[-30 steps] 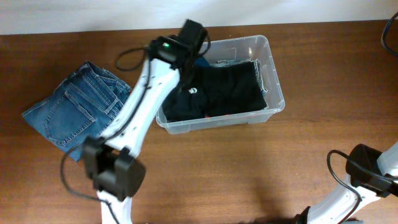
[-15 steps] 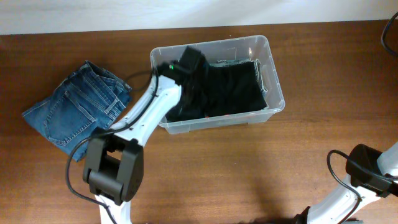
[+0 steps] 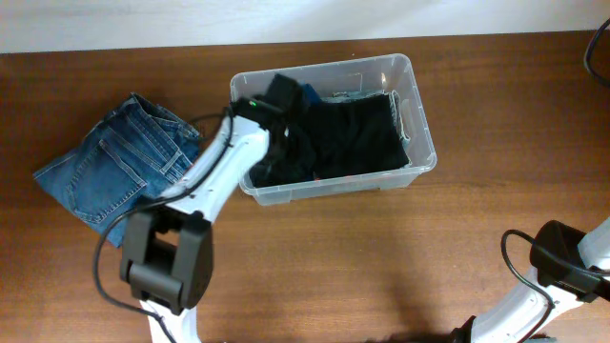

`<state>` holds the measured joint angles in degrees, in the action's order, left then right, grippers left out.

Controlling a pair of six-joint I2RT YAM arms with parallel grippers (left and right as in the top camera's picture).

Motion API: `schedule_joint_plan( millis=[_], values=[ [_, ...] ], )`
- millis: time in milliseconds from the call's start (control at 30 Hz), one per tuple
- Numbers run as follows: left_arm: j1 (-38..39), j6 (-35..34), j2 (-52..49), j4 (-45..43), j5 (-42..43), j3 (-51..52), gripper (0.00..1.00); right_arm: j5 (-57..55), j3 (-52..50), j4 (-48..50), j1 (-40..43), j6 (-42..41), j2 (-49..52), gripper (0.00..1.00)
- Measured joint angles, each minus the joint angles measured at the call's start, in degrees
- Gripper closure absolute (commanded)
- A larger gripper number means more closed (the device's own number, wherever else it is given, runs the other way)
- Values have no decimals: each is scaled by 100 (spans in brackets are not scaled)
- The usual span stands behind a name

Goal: Pack container
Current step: 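Release the Nike item and move the left gripper to the jeans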

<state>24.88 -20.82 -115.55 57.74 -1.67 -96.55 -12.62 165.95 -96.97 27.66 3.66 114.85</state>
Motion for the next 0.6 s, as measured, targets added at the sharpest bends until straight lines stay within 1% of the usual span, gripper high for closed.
schedule_joint_plan(
  millis=[167,267,300,367,433,500,600],
  values=[
    [-555,-2,533,363,26,-625,93,0,0,0,0,-2,0,2],
    [-1012,0,1032,599,22,-758,91,0,0,0,0,-4,0,2],
    [-1185,-2,1174,710,22,-787,88,0,0,0,0,-4,0,2],
    [-1600,-9,1399,940,22,-817,85,0,0,0,0,-2,0,2],
    [-1965,-17,1462,1182,22,-828,83,0,0,0,0,-7,0,2],
    [-2350,-15,1458,1414,35,-822,80,0,0,0,0,-4,0,2],
    [-2857,-20,1449,1534,149,-765,78,0,0,0,0,0,0,2]
  ],
)
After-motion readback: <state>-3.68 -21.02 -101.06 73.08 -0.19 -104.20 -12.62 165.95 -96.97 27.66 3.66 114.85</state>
